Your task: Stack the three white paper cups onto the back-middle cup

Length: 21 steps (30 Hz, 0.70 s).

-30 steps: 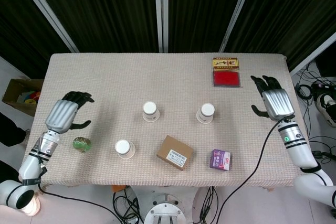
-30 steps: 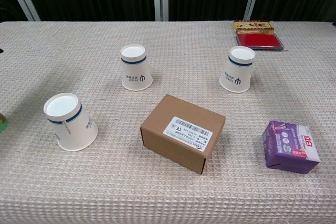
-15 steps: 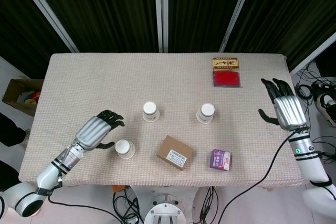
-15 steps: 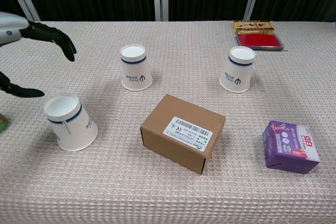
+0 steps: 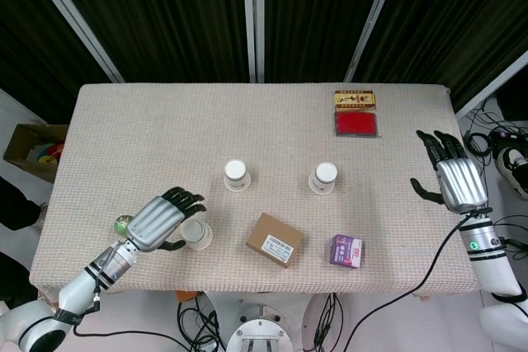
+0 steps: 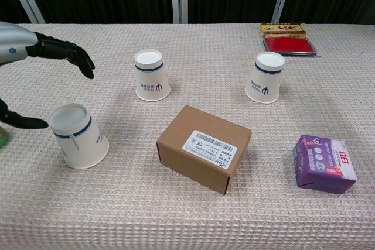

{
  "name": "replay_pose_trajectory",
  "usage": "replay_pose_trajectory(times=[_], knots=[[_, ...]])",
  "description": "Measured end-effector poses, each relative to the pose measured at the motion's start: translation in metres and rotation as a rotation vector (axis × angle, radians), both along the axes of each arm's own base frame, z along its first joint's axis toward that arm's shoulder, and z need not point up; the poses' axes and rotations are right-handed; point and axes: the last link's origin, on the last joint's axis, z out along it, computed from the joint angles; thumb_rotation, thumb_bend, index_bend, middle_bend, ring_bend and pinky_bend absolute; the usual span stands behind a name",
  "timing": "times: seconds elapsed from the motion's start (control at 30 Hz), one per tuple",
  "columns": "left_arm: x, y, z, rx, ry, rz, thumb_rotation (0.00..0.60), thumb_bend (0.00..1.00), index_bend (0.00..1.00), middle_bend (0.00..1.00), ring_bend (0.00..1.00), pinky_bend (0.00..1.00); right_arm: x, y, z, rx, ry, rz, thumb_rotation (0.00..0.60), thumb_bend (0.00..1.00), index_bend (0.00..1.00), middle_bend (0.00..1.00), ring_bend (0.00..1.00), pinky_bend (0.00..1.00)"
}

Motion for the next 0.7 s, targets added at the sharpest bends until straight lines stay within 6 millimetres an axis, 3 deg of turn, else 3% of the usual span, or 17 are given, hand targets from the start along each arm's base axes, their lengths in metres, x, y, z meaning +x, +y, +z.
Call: replay_pose_trajectory(times=[0.43,0.7], knots=[[-0.006,-0.001,-0.026,-0.05,0.052,0.034,0.6,0.17,0.28,0.2,0.2,0.18,-0.006,0.001,-0.006,0.017,-0.017,-0.017,0.6,0.24,0.05,0.15,0.04,0.12],[-0.011,0.002,-0.031,-0.03,0.08,0.034,0.6,0.29,0.39,0.31,0.3,0.23,-0.007,0.002,-0.007,0.019,-0.022,-0.02,0.6,0.25,0.05,0.15,0.04,0.12]])
